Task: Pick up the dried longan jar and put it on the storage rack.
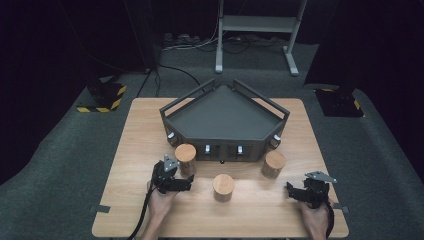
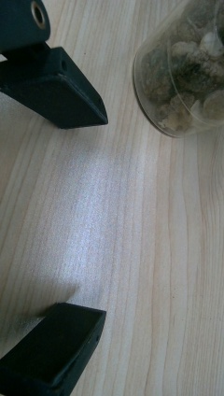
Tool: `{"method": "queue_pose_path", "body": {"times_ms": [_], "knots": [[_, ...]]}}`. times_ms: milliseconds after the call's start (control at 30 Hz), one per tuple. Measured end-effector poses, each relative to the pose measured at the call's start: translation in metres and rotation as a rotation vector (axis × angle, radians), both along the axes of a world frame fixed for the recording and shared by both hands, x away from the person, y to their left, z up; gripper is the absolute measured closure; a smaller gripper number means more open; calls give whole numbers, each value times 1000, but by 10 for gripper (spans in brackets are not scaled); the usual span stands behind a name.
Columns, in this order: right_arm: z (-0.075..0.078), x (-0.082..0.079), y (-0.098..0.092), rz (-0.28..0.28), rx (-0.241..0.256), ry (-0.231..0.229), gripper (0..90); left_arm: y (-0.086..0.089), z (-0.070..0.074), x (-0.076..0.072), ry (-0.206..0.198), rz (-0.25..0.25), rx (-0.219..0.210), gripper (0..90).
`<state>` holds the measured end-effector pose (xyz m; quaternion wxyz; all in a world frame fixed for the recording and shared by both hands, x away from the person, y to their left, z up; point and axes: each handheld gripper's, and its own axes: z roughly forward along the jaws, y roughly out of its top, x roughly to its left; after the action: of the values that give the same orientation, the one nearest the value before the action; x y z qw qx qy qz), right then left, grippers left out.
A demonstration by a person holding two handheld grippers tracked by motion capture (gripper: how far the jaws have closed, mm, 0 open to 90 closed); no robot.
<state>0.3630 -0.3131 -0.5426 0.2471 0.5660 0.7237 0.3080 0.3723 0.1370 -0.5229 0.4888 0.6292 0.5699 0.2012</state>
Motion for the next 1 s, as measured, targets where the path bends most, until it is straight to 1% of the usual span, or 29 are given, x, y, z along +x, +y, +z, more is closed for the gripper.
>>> {"method": "queue_pose_path", "body": {"times_ms": [33, 67, 133, 200, 267, 367, 567, 767, 800, 1000], "knots": [[0, 0, 0, 0, 0, 1, 64, -3, 1, 3, -4, 8, -1, 52], [0, 0, 0, 0, 0, 1, 64, -3, 1, 3, -4, 8, -1, 56], [0, 0, 0, 0, 0, 1, 64, -6, 2, 7, -11, 16, -14, 62], [0, 0, 0, 0, 0, 0, 64, -7, 2, 10, -10, 19, -9, 68], [0, 0, 0, 0, 0, 1, 64, -9, 3, 15, -13, 43, -34, 78], [0, 0, 0, 0, 0, 1, 64, -11, 4, 18, -25, 53, -43, 89], [0, 0, 0, 0, 0, 1, 64, -15, 6, 22, -41, 62, -57, 114], [0, 0, 0, 0, 0, 0, 64, -18, 6, 28, -49, 68, -61, 141], [0, 0, 0, 0, 0, 0, 64, -18, 6, 29, -52, 76, -72, 145], [0, 0, 0, 0, 0, 0, 64, -20, 7, 32, -61, 83, -75, 184]]}}
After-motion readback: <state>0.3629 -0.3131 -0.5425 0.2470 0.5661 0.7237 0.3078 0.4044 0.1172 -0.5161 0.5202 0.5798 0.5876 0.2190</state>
